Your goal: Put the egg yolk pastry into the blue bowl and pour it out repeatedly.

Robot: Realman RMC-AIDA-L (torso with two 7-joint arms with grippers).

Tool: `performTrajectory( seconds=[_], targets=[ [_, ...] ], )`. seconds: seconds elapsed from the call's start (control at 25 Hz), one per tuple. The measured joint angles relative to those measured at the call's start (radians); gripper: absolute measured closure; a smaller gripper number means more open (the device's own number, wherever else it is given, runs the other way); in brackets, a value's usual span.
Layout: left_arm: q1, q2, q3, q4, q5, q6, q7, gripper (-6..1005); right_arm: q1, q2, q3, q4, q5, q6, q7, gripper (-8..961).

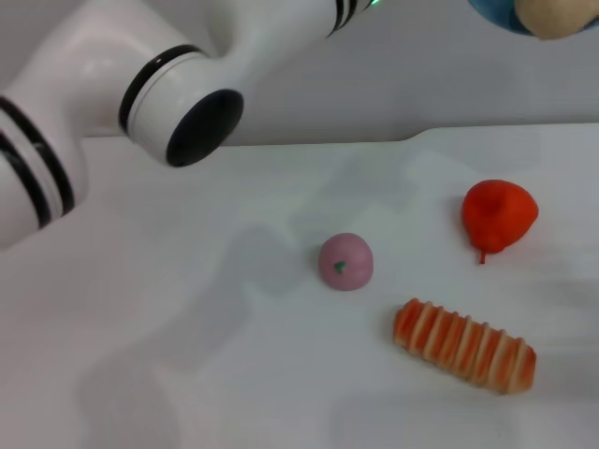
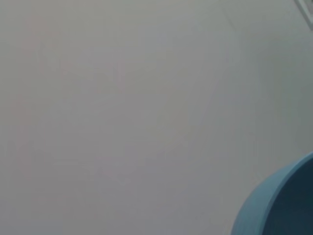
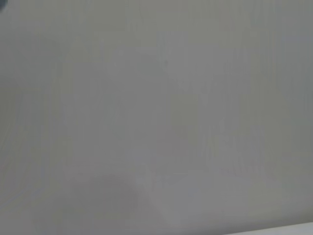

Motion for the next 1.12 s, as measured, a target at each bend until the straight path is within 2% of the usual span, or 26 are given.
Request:
performTrajectory(
  seconds=[0.24,0.32,0.6,0.84,1.12],
  targets=[
    [-0.093,0.0,-0.008,0.092,-0.033,0.0,0.002,1000,0.0,0.001,0.0,0.001,0.0,0.0,0.0,409],
    [-0.109,0.0,-0.001,0.12,-0.038,0.043,0.006,1000,0.0,0.001,0.001,0.001,0.0,0.0,0.0,410],
    [-0.08,0.0,0.036,0.169,-0.053,0.275,0.008,999,0.004,0.001,0.012,0.001,0.0,0.003,0.0,414],
    [-0.047,0.0,0.07,0.193,-0.091,0.391,0.008,999,0.02,0.0,0.015,0.002,0.0,0.007,0.0,418],
    [-0.041,0.0,0.125,0.234,-0.15,0.486,0.008,1000,0.024,0.0,0.015,0.002,0.0,0.008,0.0,423]
  ],
)
